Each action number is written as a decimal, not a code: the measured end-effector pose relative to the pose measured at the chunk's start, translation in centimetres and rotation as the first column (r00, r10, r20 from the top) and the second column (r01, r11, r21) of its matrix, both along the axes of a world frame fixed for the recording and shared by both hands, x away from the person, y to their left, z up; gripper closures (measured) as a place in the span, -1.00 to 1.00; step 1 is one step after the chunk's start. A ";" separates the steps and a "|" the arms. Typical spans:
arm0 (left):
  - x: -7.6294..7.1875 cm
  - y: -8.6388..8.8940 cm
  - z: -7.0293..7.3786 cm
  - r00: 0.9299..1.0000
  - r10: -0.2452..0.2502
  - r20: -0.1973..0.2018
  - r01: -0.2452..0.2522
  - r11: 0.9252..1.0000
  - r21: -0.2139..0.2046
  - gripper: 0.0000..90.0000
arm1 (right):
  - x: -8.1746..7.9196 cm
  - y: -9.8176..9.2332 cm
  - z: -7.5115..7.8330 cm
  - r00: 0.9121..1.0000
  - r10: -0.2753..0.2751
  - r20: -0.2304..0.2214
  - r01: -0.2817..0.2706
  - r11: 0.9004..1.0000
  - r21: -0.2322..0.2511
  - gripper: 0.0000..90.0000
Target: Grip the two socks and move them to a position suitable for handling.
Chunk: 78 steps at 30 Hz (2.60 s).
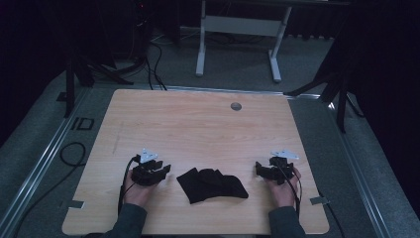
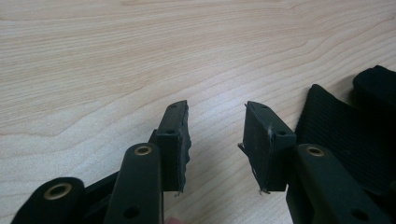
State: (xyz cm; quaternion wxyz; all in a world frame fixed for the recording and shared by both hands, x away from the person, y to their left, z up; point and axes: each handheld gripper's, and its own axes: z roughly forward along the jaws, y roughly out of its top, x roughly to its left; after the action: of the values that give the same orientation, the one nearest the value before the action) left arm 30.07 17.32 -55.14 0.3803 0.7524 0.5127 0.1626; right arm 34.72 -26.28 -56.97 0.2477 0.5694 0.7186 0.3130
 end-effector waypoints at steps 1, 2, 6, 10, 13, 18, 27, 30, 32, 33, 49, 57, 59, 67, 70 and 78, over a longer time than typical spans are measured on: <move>0.0 0.0 0.0 1.000 0.000 0.000 0.000 1.000 0.000 0.36 | 0.0 0.0 0.0 1.000 0.000 0.000 0.000 1.000 0.000 -0.69; 0.0 -0.1 0.0 1.000 -0.006 0.000 0.006 1.000 0.003 0.36 | -0.2 0.1 0.0 1.000 -0.007 0.005 0.007 1.000 0.001 -0.63; -0.2 -0.1 0.1 1.000 -0.011 0.007 0.011 1.000 0.006 0.35 | -0.6 0.3 0.2 1.000 -0.004 -0.001 0.004 1.000 0.002 -0.50; -0.2 0.0 0.1 1.000 -0.009 0.004 0.009 1.000 0.004 0.35 | -1.1 0.6 0.7 0.999 0.027 -0.037 -0.027 1.000 0.004 -0.24; -0.2 0.0 0.1 1.000 -0.011 0.004 0.011 1.000 0.004 0.35 | -1.7 1.1 1.2 0.993 0.104 -0.056 -0.103 0.994 0.020 0.04; -0.2 -0.1 0.1 1.000 -0.022 0.003 0.022 1.000 0.012 0.35 | -3.1 2.3 2.5 0.960 0.270 -0.076 -0.263 0.960 0.093 0.62; -0.3 -0.3 0.1 0.999 -0.033 0.000 0.033 0.999 0.012 0.36 | -7.0 4.1 6.0 0.893 0.448 -0.047 -0.434 0.884 0.176 1.00; -0.4 -0.5 0.1 0.999 -0.041 0.000 0.041 0.999 0.014 0.36 | -8.4 5.0 6.8 0.861 0.507 -0.026 -0.495 0.849 0.184 1.00; -0.4 -0.5 0.1 0.999 -0.047 0.001 0.047 0.999 0.017 0.36 | -9.3 5.7 6.9 0.837 0.547 -0.023 -0.534 0.825 0.187 1.00; -0.4 -0.5 0.1 0.999 -0.047 0.001 0.047 0.999 0.017 0.36 | -9.8 6.0 6.9 0.827 0.562 -0.021 -0.550 0.816 0.179 1.00; -0.6 -1.0 0.2 0.998 -0.069 0.005 0.069 0.998 0.014 0.37 | -7.1 9.0 2.3 0.817 0.556 -0.153 -0.555 0.830 0.050 1.00; -0.8 -1.5 0.2 0.996 -0.093 0.005 0.093 0.996 0.017 0.38 | -2.8 9.8 1.9 0.845 0.514 -0.150 -0.520 0.854 0.002 1.00; -0.8 -1.6 0.2 0.995 -0.100 0.003 0.100 0.995 0.017 0.38 | -0.9 10.2 2.0 0.852 0.501 -0.149 -0.510 0.860 -0.024 0.99; -0.9 -1.9 0.2 0.993 -0.115 0.002 0.115 0.993 0.010 0.40 | -1.7 11.2 5.0 0.844 0.525 -0.105 -0.529 0.849 -0.010 0.85; -1.0 -2.3 0.2 0.992 -0.128 -0.001 0.128 0.992 0.017 0.40 | -3.1 12.6 6.2 0.811 0.580 -0.071 -0.580 0.814 0.029 0.73; -1.0 -2.3 0.2 0.992 -0.126 0.000 0.126 0.992 0.011 0.40 | -3.7 17.7 6.3 0.730 0.681 -0.056 -0.679 0.732 0.054 0.58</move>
State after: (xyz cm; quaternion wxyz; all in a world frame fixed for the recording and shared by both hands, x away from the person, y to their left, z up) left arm 29.09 15.01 -54.97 0.3861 0.7852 0.4630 0.1413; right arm 31.01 -8.60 -50.63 0.0813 0.2817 0.8808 0.3718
